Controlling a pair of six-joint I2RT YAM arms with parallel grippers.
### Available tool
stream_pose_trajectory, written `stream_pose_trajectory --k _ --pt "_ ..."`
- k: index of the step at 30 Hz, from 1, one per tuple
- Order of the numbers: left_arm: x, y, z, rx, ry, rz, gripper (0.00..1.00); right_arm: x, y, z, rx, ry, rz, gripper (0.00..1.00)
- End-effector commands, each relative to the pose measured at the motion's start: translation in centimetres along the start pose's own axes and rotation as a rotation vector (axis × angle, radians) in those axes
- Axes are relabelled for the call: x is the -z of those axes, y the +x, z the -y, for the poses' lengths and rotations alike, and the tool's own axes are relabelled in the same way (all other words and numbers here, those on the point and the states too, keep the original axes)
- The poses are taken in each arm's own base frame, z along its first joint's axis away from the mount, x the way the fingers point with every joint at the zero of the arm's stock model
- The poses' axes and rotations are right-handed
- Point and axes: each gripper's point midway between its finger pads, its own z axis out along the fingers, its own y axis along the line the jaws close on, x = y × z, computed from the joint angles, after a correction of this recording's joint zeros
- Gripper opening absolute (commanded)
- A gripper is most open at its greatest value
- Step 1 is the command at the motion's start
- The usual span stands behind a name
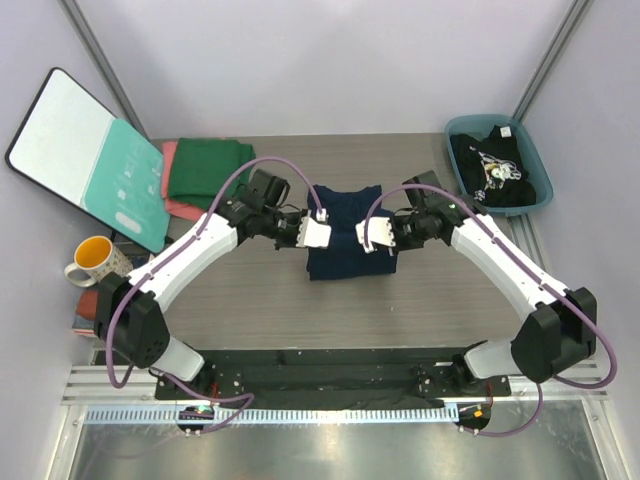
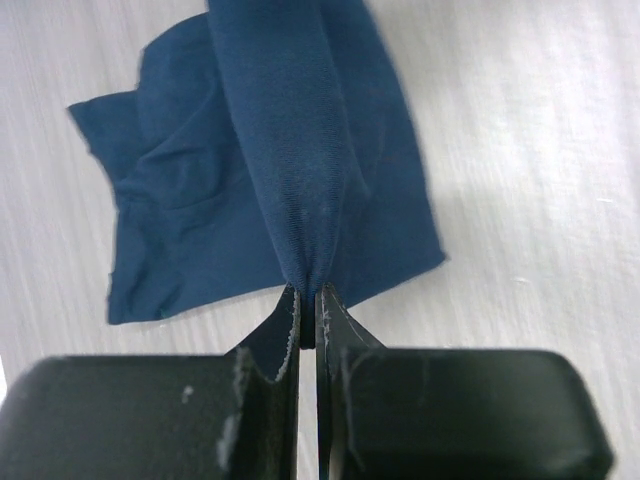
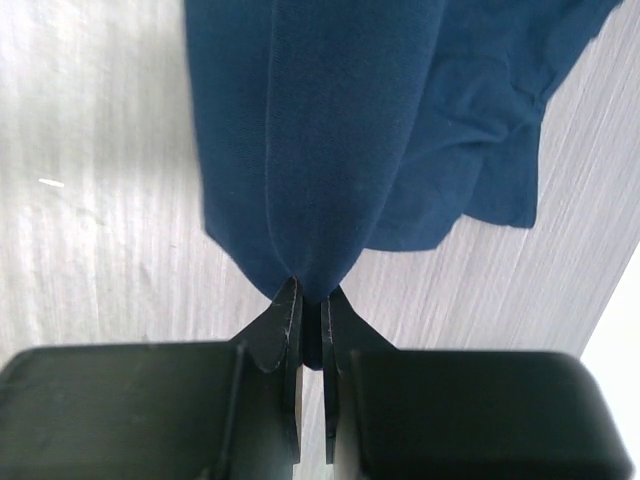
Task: Fold and stack the t-shirts
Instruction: Fold the long partially folded tshirt into a neat square
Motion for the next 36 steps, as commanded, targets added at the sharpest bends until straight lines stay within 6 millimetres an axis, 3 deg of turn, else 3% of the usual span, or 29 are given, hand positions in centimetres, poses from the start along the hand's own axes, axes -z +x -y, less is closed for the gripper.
stream_pose_trajectory --k 1,8,11,15,22,36 --pt "0.5 -0.8 -5.0 -0.040 -0.111 0.028 0.00 0.6 1.0 4.2 0.011 0.133 -0.075 0.08" --pt "0.6 0.1 -9.7 -0.039 -0.172 0.025 0.00 0.5 2.3 8.1 -0.011 0.245 -0.113 0.07" --pt "0.3 0.9 -10.8 -0.021 -0.177 0.020 0.00 0.3 3.4 10.1 -0.021 0.314 -0.140 0.07" --pt "-0.3 2.2 -11.0 -0.009 -0.167 0.005 0.00 -0.2 4.6 12.5 -0.030 0.382 -0.148 0.07" --pt "-2.0 4.4 -10.7 0.018 -0.138 -0.027 0.00 -2.4 5.9 14.7 -0.052 0.419 -0.162 0.15" --pt "-4.4 8.5 -14.0 0.064 -0.250 -0.083 0.00 -6.3 7.8 19.1 -0.121 0.608 -0.139 0.16"
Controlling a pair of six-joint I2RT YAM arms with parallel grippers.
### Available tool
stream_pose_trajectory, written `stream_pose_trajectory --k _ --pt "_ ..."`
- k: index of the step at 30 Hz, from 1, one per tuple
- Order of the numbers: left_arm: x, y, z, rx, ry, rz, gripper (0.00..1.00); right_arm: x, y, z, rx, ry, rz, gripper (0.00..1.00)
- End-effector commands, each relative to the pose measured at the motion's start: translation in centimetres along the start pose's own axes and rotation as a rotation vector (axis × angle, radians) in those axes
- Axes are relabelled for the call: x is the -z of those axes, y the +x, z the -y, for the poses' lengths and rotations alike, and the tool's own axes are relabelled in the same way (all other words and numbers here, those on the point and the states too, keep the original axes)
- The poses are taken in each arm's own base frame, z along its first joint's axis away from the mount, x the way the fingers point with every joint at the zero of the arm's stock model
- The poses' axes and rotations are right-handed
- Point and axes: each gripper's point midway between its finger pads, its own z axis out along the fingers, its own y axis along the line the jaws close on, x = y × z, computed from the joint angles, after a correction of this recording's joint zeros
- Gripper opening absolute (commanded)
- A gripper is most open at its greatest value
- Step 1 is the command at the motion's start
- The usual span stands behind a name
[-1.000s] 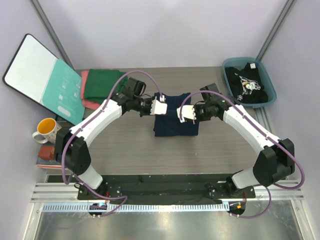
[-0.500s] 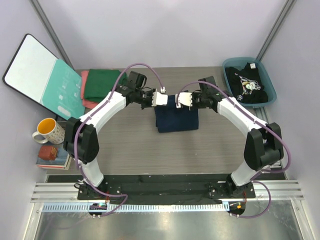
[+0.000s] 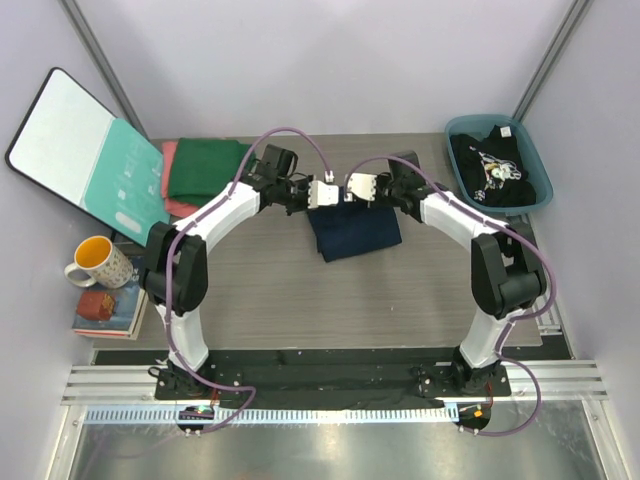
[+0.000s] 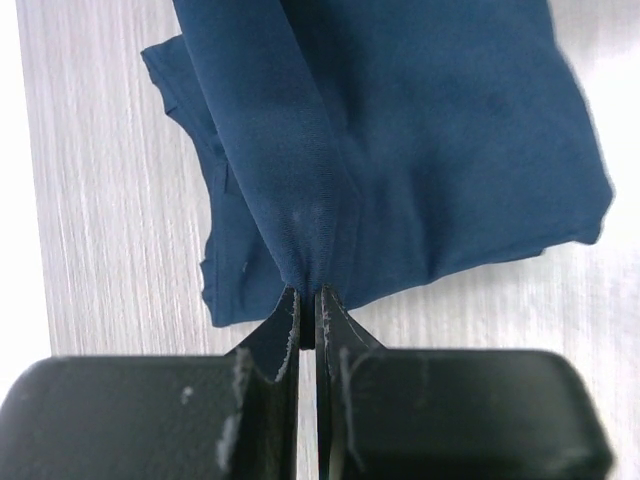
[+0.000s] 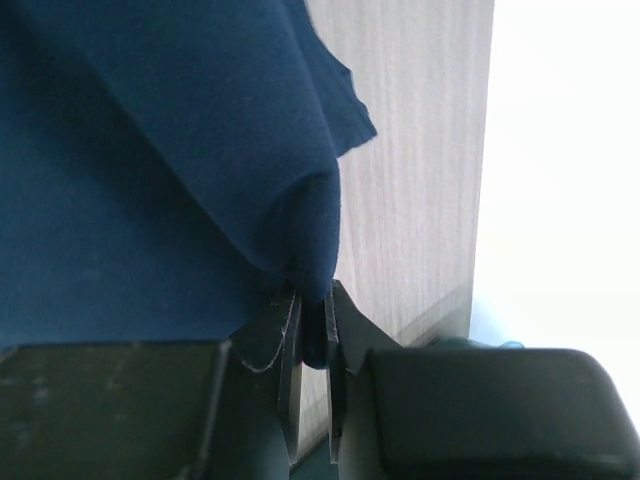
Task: Fold and stack the t-shirts
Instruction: Fold the long partially folded tshirt into a neat square
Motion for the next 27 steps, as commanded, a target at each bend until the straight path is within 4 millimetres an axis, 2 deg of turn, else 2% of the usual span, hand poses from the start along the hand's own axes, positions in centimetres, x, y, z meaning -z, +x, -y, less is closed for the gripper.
stream_pose_trajectory --k 1,3,4,5,6,7,8,9,10,11,12,13,14,15,21,24,25,27 --pt "-0.3 0.5 -3.7 -0.010 -0.128 -0.005 0.00 -1.0 -0.4 4.8 -0.034 0.204 0.026 0.16" --pt "-0.9 1.4 -4.2 -0.003 -0.152 -0.031 0.00 -2.1 -0.1 5.3 -0.044 0.243 0.025 0.20" --pt "-0.7 1.9 -5.5 -0.012 -0.211 -0.060 0.00 -2.5 0.1 5.5 -0.060 0.263 0.023 0.30" --pt "-0.9 2.5 -5.8 -0.009 -0.225 -0.081 0.00 -3.5 0.4 5.3 -0.068 0.270 0.013 0.38" --pt "-1.2 3.1 -6.3 -0.004 -0.247 -0.100 0.00 -3.7 0.7 6.2 -0.068 0.320 -0.002 0.53" --pt "-1.2 4.0 -6.9 0.002 -0.286 -0.137 0.00 -4.1 0.9 6.2 -0.070 0.336 -0.016 0.57" --pt "-0.5 4.7 -9.4 0.000 -0.417 -0.189 0.00 -4.9 1.6 6.6 -0.075 0.386 -0.049 0.61" --pt "0.0 5.2 -10.7 0.000 -0.498 -0.225 0.00 -4.9 2.4 7.1 -0.089 0.429 -0.095 0.66" --pt "-0.3 6.4 -11.2 0.004 -0.552 -0.264 0.05 -5.1 2.8 7.2 -0.110 0.453 -0.113 0.67" --pt "1.4 6.5 -13.7 -0.010 -0.698 -0.295 0.17 -5.1 2.8 7.9 -0.123 0.486 -0.116 0.68" --pt "1.8 6.8 -14.4 -0.029 -0.744 -0.311 0.39 -5.3 3.4 7.8 -0.144 0.499 -0.140 0.68" --pt "2.0 7.0 -14.6 -0.036 -0.786 -0.315 0.55 -5.2 3.6 7.8 -0.155 0.508 -0.148 0.69" --pt "2.4 7.2 -15.4 -0.044 -0.843 -0.322 0.82 -5.2 3.7 7.9 -0.177 0.521 -0.150 0.69" --pt "2.2 7.3 -15.4 -0.043 -0.845 -0.325 0.99 -5.0 3.8 7.9 -0.186 0.526 -0.155 0.69" --pt "1.9 6.6 -14.1 0.014 -0.808 -0.286 1.00 -3.5 4.6 8.9 -0.224 0.602 -0.187 0.70" --pt "2.6 5.4 -13.4 0.009 -0.799 -0.258 1.00 -1.9 5.1 10.7 -0.282 0.672 -0.208 0.70" --pt "2.7 5.0 -13.2 0.015 -0.791 -0.238 1.00 -0.7 4.4 12.6 -0.313 0.707 -0.187 0.70" --pt "3.2 3.6 -12.4 0.000 -0.756 -0.188 1.00 -1.0 4.5 12.1 -0.421 0.614 -0.155 0.61"
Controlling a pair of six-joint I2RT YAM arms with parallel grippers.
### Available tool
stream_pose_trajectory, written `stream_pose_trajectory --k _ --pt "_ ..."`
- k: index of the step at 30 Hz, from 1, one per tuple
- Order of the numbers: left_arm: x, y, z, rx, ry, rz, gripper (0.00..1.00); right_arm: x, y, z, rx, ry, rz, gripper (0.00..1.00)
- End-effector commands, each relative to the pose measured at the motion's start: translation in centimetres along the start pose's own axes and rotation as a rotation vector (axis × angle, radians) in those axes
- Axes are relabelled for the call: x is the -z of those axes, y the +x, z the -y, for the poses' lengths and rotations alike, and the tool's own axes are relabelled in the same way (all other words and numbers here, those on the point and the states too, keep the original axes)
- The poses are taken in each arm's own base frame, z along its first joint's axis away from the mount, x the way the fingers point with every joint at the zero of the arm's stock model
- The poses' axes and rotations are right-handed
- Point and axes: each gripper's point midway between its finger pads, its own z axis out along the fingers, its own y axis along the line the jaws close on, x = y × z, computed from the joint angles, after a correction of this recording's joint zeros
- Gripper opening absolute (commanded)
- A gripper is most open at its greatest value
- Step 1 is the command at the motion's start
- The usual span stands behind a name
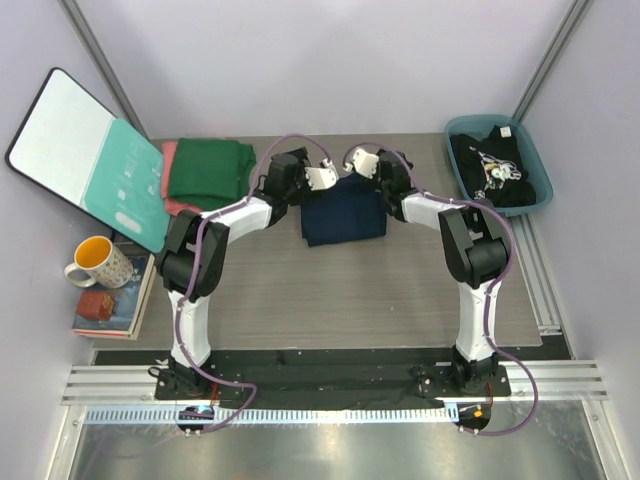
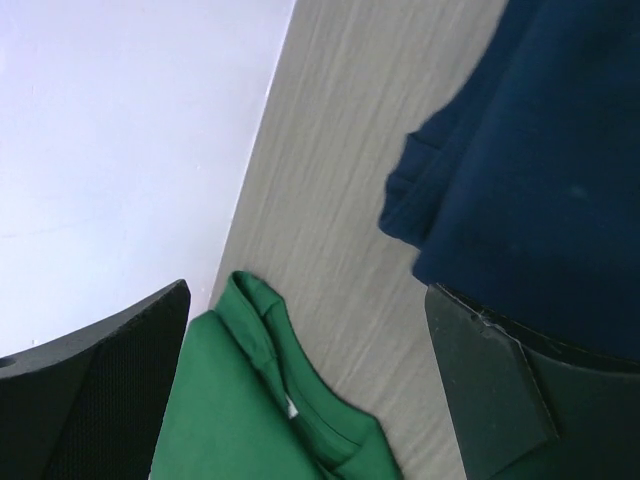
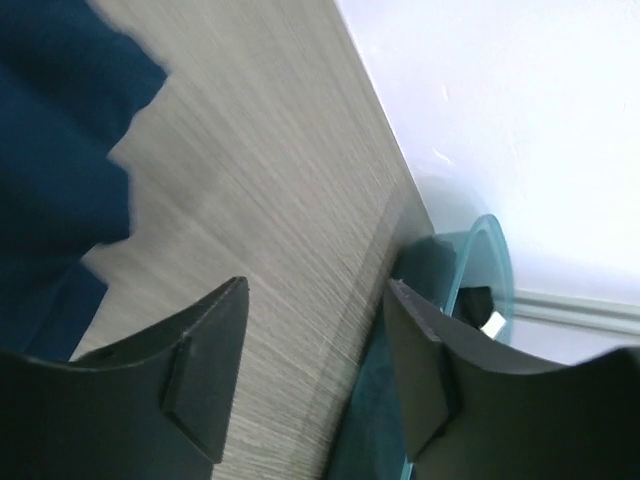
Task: Fold and stack the t-shirts
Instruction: Fold the long partially folded tshirt into a neat square, then smooth out wrinkles on the folded tshirt
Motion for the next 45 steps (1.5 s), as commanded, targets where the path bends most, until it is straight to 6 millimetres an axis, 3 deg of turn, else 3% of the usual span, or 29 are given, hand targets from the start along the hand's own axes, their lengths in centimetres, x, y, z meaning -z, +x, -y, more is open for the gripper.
stream_pose_trajectory --k 1,2,5,6,7,8,9,10,12,13,15,16,20,25,29,36,45 --pt "3.6 -4.9 -3.5 0.041 -0.041 0.168 1.00 2.3 -3.2 7.1 -0.246 -0.008 0.036 0.56" --pt "3.9 -5.1 -3.2 0.036 -0.018 0.175 1.00 2.5 -5.0 5.0 -0.272 -0.169 0.120 0.51" --pt "4.8 -5.3 -1.5 0.027 0.083 0.193 1.00 3.7 -6.6 0.6 -0.352 -0.508 0.180 0.55" --pt "5.1 -5.5 -1.4 0.035 0.093 0.200 1.00 3.9 -7.5 0.4 -0.370 -0.568 0.212 0.57" --pt "5.4 -5.4 -0.5 0.032 0.143 0.204 1.00 4.2 -6.8 -0.7 -0.403 -0.633 0.178 0.58" --pt "5.5 -5.4 -0.1 0.034 0.159 0.206 1.00 4.1 -7.1 -3.2 -0.441 -0.750 0.201 0.59" --pt "5.6 -5.5 0.2 0.038 0.177 0.208 1.00 4.1 -8.2 -2.0 -0.458 -0.780 0.239 0.58" --pt "5.9 -5.6 0.9 0.031 0.219 0.218 0.96 4.6 -7.5 -3.0 -0.515 -0.852 0.197 0.56" --pt "6.3 -6.2 1.1 0.042 0.253 0.234 0.92 5.5 -8.5 -4.3 -0.556 -0.979 0.265 0.54" --pt "6.6 -6.3 1.6 0.035 0.285 0.242 0.76 5.8 -8.6 -4.8 -0.550 -1.001 0.281 0.49" --pt "7.0 -6.7 2.8 0.036 0.353 0.265 0.58 6.1 -8.8 -5.7 -0.563 -1.050 0.301 0.44" --pt "7.0 -6.6 3.5 0.029 0.388 0.268 0.37 6.2 -8.7 -6.1 -0.558 -1.070 0.298 0.39" --pt "6.4 -6.5 5.5 0.019 0.470 0.270 0.01 5.4 -8.1 -7.4 -0.556 -1.117 0.275 0.32" --pt "5.8 -7.6 5.9 0.042 0.518 0.288 0.00 3.9 -7.4 -8.1 -0.517 -1.087 0.267 0.27" --pt "5.7 -7.9 7.3 0.024 0.574 0.304 0.00 2.8 -6.9 -7.8 -0.484 -1.038 0.272 0.24" --pt "5.6 -8.4 10.2 -0.020 0.656 0.315 0.00 0.9 -6.9 -6.2 -0.443 -0.918 0.304 0.21" --pt "5.1 -9.1 11.9 -0.025 0.697 0.313 0.00 -2.9 -6.3 -3.8 -0.367 -0.690 0.326 0.18"
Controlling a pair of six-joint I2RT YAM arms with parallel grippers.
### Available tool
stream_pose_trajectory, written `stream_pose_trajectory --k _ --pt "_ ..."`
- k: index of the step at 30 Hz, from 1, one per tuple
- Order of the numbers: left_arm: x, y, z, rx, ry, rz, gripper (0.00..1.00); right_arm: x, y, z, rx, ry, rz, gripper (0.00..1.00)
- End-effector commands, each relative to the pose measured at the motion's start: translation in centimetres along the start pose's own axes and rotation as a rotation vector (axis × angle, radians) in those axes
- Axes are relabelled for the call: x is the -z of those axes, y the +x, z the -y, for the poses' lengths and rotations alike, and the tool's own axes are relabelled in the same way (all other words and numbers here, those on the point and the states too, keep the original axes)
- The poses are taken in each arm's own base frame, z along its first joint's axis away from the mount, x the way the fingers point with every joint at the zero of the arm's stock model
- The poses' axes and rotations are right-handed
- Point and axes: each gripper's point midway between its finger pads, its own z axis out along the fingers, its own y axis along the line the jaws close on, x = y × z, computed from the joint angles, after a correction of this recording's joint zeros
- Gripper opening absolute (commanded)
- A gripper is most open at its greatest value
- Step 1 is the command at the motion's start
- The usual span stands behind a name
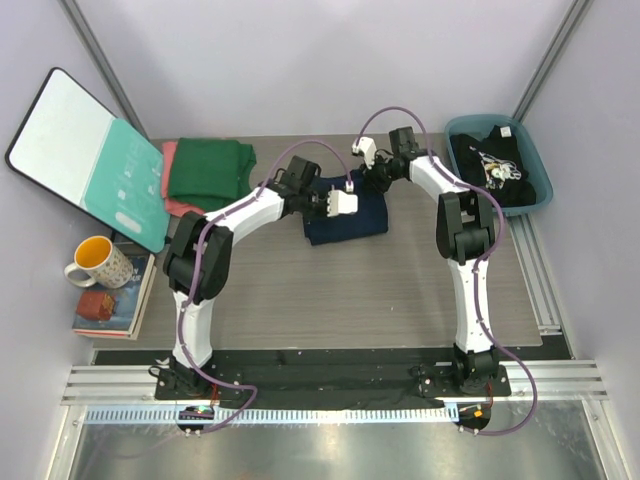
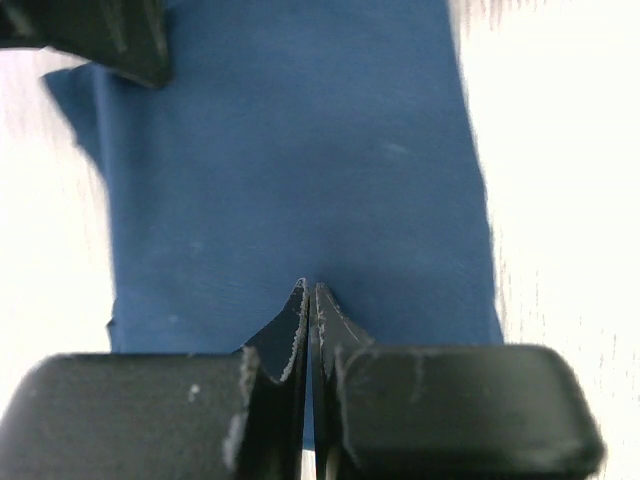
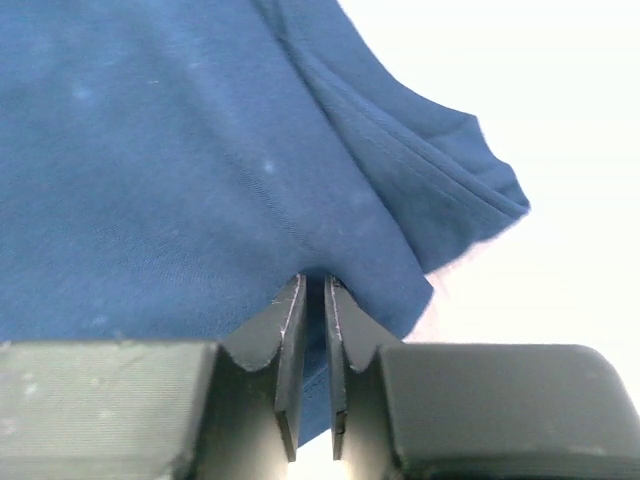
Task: Fold and stack the t-shirts
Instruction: Smooth out wrinkles on the folded tshirt
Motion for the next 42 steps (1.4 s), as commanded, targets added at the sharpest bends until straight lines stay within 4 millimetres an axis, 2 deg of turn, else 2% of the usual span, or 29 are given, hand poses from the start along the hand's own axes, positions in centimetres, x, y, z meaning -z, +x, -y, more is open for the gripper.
stream_pose_trajectory --k 1,5,7,12,14,18,22,26,27,29,30,31,32,33,34,35,36,37,38,39,41,42 --pt "-0.1 -1.7 -0.5 -0.023 0.007 0.037 0.00 2.3 -3.6 5.1 0.138 0.249 0.069 0.17" --pt "-0.1 -1.8 -0.8 -0.020 0.000 0.036 0.00 2.9 -4.2 7.8 0.148 0.397 0.100 0.17" --pt "-0.1 -1.9 -0.9 -0.027 -0.005 0.034 0.00 3.6 -5.2 8.9 0.148 0.475 0.143 0.17" --pt "-0.9 -0.4 -0.4 -0.033 -0.005 -0.018 0.00 3.5 -5.2 8.8 0.145 0.481 0.140 0.17" --pt "-1.6 1.3 -0.4 -0.036 -0.030 -0.093 0.00 3.7 -5.1 8.3 0.140 0.475 0.138 0.17" --pt "-4.0 4.7 1.3 -0.003 -0.013 -0.193 0.00 4.5 -5.2 7.6 0.134 0.478 0.136 0.18" --pt "-4.7 5.9 1.1 -0.010 -0.046 -0.247 0.00 5.2 -4.9 6.9 0.129 0.473 0.121 0.20" --pt "-3.2 4.9 -2.0 0.058 -0.185 -0.244 0.00 6.4 -4.8 6.2 0.131 0.477 0.101 0.31" --pt "-2.7 4.4 -2.7 0.081 -0.220 -0.233 0.00 7.2 -5.2 6.4 0.133 0.494 0.104 0.33" --pt "-0.4 2.7 -4.8 0.122 -0.321 -0.188 0.01 8.0 -5.4 6.1 0.133 0.504 0.103 0.39" --pt "0.7 2.0 -5.5 0.130 -0.356 -0.170 0.02 9.0 -6.4 5.9 0.143 0.515 0.118 0.42" --pt "2.9 0.1 -6.8 0.124 -0.416 -0.129 0.09 9.3 -5.9 5.7 0.140 0.516 0.106 0.46" --pt "4.1 -0.2 -6.7 0.136 -0.443 -0.121 0.12 9.6 -6.0 5.4 0.154 0.514 0.099 0.48" --pt "5.3 -1.1 -7.4 0.142 -0.486 -0.090 0.12 10.7 -6.8 5.1 0.175 0.521 0.104 0.50" --pt "8.0 -3.0 -8.3 0.139 -0.546 -0.053 0.15 10.5 -5.7 4.3 0.178 0.495 0.071 0.55" --pt "8.8 -2.6 -7.9 0.154 -0.567 -0.064 0.18 10.9 -5.5 4.0 0.225 0.487 0.051 0.57" --pt "9.9 -2.8 -8.0 0.180 -0.599 -0.059 0.24 11.1 -5.1 3.5 0.247 0.473 0.034 0.58" --pt "11.7 -3.7 -8.3 0.188 -0.631 -0.038 0.39 11.4 -4.0 2.1 0.273 0.435 0.000 0.60" --pt "12.6 -2.4 -8.4 0.217 -0.679 -0.088 0.46 11.5 -3.4 1.6 0.349 0.413 -0.028 0.61" --pt "13.0 -1.6 -8.0 0.265 -0.690 -0.114 0.67 11.6 -2.0 -0.2 0.386 0.362 -0.059 0.63" --pt "13.5 0.0 -7.4 0.344 -0.686 -0.155 0.97 11.7 -0.8 -1.6 0.522 0.312 -0.096 0.64" --pt "13.6 1.6 -6.7 0.430 -0.676 -0.183 1.00 11.0 1.1 -3.7 0.557 0.253 -0.122 0.66"
